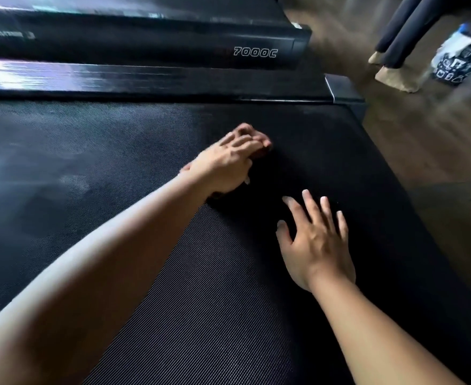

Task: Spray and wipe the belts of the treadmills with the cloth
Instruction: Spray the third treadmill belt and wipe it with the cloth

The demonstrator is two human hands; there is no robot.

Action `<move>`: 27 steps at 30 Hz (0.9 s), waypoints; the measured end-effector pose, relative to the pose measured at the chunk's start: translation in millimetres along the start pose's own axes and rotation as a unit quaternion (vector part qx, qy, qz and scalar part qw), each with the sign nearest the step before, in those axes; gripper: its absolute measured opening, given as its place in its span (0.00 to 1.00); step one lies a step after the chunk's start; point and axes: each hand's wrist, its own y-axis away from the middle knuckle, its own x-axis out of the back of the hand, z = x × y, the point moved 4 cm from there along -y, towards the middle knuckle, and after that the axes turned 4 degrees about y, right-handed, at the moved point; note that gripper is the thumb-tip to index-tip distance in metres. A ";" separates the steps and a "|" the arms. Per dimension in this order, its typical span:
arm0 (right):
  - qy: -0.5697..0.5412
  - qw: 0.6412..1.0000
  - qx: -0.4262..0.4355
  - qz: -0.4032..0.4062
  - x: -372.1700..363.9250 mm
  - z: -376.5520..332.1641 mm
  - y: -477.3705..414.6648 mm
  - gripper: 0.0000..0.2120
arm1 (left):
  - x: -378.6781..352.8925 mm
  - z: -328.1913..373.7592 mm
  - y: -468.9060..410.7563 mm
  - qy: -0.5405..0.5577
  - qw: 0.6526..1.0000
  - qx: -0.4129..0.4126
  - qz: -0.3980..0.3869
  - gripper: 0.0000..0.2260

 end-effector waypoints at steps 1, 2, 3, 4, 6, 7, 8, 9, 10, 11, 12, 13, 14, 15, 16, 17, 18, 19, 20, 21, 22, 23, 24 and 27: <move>0.001 1.000 0.000 -0.002 -0.1 0.5 -0.3 0.26 | -2.6 8.2 14.6 0.004 1.000 -0.021 -0.011 0.23; 0.001 1.000 0.001 -0.004 0.0 0.8 -0.7 0.26 | -3.1 9.0 30.6 0.006 0.999 -0.030 -0.014 0.23; 0.001 1.000 0.001 -0.006 0.0 0.8 -0.8 0.26 | -1.8 2.0 46.2 0.003 0.999 -0.032 -0.015 0.23; 0.002 1.000 0.001 -0.006 -0.3 0.8 -0.6 0.26 | 0.6 -6.0 61.7 -0.005 0.999 -0.032 -0.015 0.23; 0.003 1.000 -0.001 0.001 -1.0 0.6 0.1 0.27 | 12.2 -28.9 86.8 -0.022 1.000 -0.013 -0.012 0.26; 0.003 1.000 -0.001 0.006 -1.2 0.2 -0.1 0.27 | 19.8 -43.3 95.9 -0.030 0.999 0.012 -0.010 0.26; 0.002 1.000 -0.002 0.010 -1.1 0.1 -0.3 0.27 | 27.4 -60.0 101.8 -0.036 0.998 0.046 -0.007 0.26; 0.001 1.000 -0.003 0.015 -1.0 -0.3 -0.9 0.28 | 35.5 -76.8 104.1 -0.038 0.996 0.078 0.000 0.26; 0.000 1.000 -0.002 0.019 -1.3 -0.7 -1.3 0.30 | 41.4 -95.0 102.5 -0.041 0.993 0.107 0.010 0.26; 0.000 1.000 -0.001 0.023 -1.6 -1.0 -1.5 0.31 | 46.9 -110.3 97.1 -0.051 0.990 0.126 0.018 0.25; 0.000 1.000 0.000 0.026 -1.8 -1.2 -1.7 0.32 | 51.2 -122.5 88.2 -0.058 0.988 0.142 0.027 0.24; 0.000 1.000 0.000 0.029 -2.0 -1.3 -2.0 0.32 | 55.2 -129.1 76.6 -0.058 0.984 0.166 0.032 0.24; -0.001 0.999 0.001 0.032 -2.1 -1.7 -2.2 0.32 | 56.4 -133.2 63.3 -0.054 0.978 0.197 0.036 0.24; -0.002 0.999 0.002 0.036 -2.0 -2.1 -2.2 0.32 | 57.6 -133.4 50.9 -0.050 0.972 0.227 0.038 0.25; -0.002 0.999 0.003 0.038 -2.0 -2.0 -1.9 0.32 | 56.8 -132.4 39.1 -0.042 0.967 0.249 0.045 0.25; -0.002 0.999 0.003 0.038 -1.9 -1.9 -1.6 0.31 | 55.5 -128.2 27.1 -0.042 0.966 0.249 0.057 0.25; -0.001 0.999 0.003 0.036 -2.1 -1.7 -1.7 0.31 | 52.5 -123.0 15.9 -0.042 0.968 0.238 0.064 0.25; 0.001 0.999 0.004 0.032 -2.1 -1.6 -1.5 0.31 | 48.2 -114.3 5.9 -0.035 0.972 0.224 0.060 0.26; 0.003 1.000 0.005 0.026 -2.3 -1.4 -1.7 0.30 | 41.5 -103.6 -3.8 -0.029 0.978 0.199 0.046 0.28; 0.004 1.000 0.005 0.019 -2.5 -0.8 -1.7 0.29 | 33.9 -88.8 -12.0 -0.032 0.986 0.164 0.025 0.31; 0.003 1.000 0.005 0.013 -2.8 -0.2 -2.0 0.27 | 25.0 -71.3 -17.6 -0.035 0.991 0.128 0.008 0.32; 0.000 1.000 0.004 0.008 -2.5 0.3 -2.5 0.26 | 16.4 -50.2 -20.0 -0.034 0.995 0.098 0.002 0.28; -0.003 1.000 0.002 0.003 -2.2 0.6 -2.8 0.26 | 7.4 -31.4 -20.2 -0.029 0.998 0.059 0.006 0.24; -0.002 1.000 -0.002 -0.006 -1.0 0.2 -3.5 0.26 | -6.9 21.1 -0.7 -0.008 0.998 -0.050 0.032 0.23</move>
